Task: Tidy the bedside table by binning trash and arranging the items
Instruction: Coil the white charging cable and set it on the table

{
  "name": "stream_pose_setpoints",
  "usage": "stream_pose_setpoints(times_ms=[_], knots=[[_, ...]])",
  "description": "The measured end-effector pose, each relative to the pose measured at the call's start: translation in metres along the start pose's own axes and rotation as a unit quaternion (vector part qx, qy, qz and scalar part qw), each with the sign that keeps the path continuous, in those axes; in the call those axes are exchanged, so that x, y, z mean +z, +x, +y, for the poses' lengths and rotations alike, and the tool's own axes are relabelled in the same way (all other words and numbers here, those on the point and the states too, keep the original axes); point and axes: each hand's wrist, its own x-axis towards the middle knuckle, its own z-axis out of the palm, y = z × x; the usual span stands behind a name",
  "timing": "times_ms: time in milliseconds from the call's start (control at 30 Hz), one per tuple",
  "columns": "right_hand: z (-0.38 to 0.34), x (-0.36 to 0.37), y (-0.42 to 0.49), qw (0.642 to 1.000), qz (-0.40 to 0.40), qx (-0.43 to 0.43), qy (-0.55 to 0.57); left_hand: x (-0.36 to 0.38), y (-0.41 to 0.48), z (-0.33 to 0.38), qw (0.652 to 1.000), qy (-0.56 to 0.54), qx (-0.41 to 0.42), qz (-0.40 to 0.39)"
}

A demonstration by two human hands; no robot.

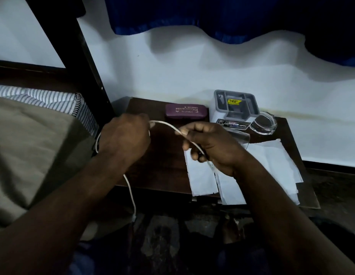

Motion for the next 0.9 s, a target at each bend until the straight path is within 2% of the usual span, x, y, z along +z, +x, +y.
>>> stream_pose_setpoints(times_ms=[100, 200, 267, 300, 367, 433, 467, 533, 600, 667, 733, 833, 900], knots=[[0.002, -0.006, 0.002, 0.999, 0.036, 0.001, 0.024, 0.001, -0.001, -0.001, 1.000, -0.019, 0.008, -0.002], [0.001, -0.001, 0.006, 0.988, 0.060, -0.013, 0.141, 0.004, -0.008, 0.022, 0.994, -0.034, 0.091, 0.050], [-0.001, 0.000, 0.008, 0.976, 0.056, -0.020, 0.211, -0.001, -0.010, 0.030, 0.991, -0.037, 0.096, 0.081], [-0.001, 0.000, 0.009, 0.976, 0.051, -0.019, 0.213, -0.003, -0.009, 0.029, 0.992, -0.038, 0.085, 0.089], [-0.002, 0.004, 0.007, 0.987, 0.018, 0.002, 0.158, -0.009, -0.007, 0.024, 0.994, -0.036, 0.052, 0.093], [-0.002, 0.014, 0.002, 0.986, -0.067, 0.036, 0.148, -0.010, -0.006, 0.018, 0.995, -0.056, 0.026, 0.080], [-0.002, 0.020, 0.000, 0.974, -0.121, 0.045, 0.186, -0.010, -0.005, 0.016, 0.995, -0.075, 0.020, 0.062], [-0.005, 0.028, -0.001, 0.926, -0.214, 0.034, 0.310, -0.008, -0.005, 0.015, 0.992, -0.121, 0.029, 0.027], [-0.010, 0.033, 0.002, 0.870, -0.247, 0.001, 0.427, -0.001, -0.005, 0.017, 0.985, -0.168, 0.046, -0.001], [-0.014, 0.037, 0.008, 0.835, -0.202, -0.044, 0.510, 0.005, -0.005, 0.023, 0.980, -0.186, 0.061, -0.043], [-0.017, 0.040, 0.013, 0.818, -0.118, -0.092, 0.556, 0.009, -0.007, 0.029, 0.972, -0.218, 0.050, -0.071], [-0.019, 0.046, 0.023, 0.785, 0.002, -0.141, 0.603, 0.012, -0.011, 0.032, 0.971, -0.221, 0.057, -0.071], [-0.019, 0.048, 0.029, 0.783, 0.069, -0.174, 0.593, 0.012, -0.013, 0.031, 0.970, -0.209, 0.091, -0.089]])
